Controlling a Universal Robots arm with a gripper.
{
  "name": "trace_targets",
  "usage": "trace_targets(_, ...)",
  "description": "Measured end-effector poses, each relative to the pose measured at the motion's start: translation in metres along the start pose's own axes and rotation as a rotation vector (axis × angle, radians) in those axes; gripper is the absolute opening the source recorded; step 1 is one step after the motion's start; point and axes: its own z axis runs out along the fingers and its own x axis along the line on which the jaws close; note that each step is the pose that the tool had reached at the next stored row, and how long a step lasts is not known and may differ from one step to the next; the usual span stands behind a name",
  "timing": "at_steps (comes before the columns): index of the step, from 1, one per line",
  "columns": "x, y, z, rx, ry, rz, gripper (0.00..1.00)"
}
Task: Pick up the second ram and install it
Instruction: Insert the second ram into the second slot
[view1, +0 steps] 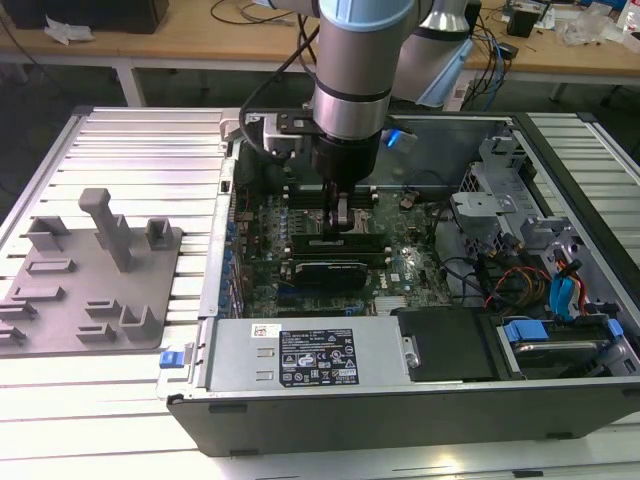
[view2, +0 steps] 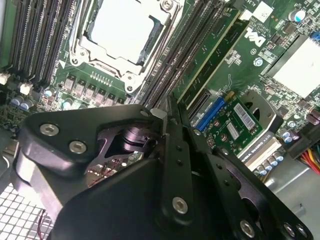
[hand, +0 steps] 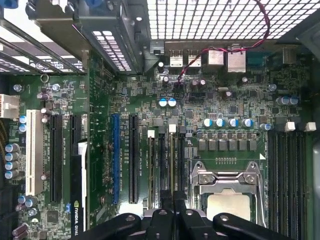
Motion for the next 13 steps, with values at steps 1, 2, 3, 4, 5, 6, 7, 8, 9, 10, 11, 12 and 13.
trace_targets(1,-0.0001,0.0000,0.0002,0.0002,-0.0003,0.000,0.09)
trace_targets(2,-0.0001,-0.0005,0.0008,0.0003,-0.0004,0.000,0.09)
trace_targets(3,-0.0001,-0.0008,0.0016,0.0002,-0.0004,0.000,0.09)
trace_targets(4,-0.0001,-0.0013,0.0024,0.0002,-0.0004,0.000,0.09)
trace_targets(5,-0.0001,-0.0018,0.0029,0.0002,-0.0003,0.000,0.09)
trace_targets(6,-0.0001,-0.0019,0.0037,0.0001,-0.0003,0.000,0.09)
trace_targets(7,-0.0002,-0.0020,0.0053,0.0002,-0.0004,0.001,0.09)
trace_targets(8,-0.0002,-0.0020,0.0059,0.0000,-0.0002,0.002,0.09)
trace_targets(9,-0.0008,-0.0021,0.0061,0.0002,-0.0005,0.002,0.09)
trace_targets(10,-0.0014,-0.0021,0.0062,0.0002,-0.0004,0.002,0.09)
trace_targets(11,-0.0017,-0.0021,0.0062,0.0002,-0.0005,0.002,0.09)
trace_targets(12,-0.0019,-0.0021,0.0064,0.0001,-0.0005,0.002,0.09)
trace_targets(13,-0.0019,-0.0021,0.0067,0.0001,-0.0004,0.004,0.09)
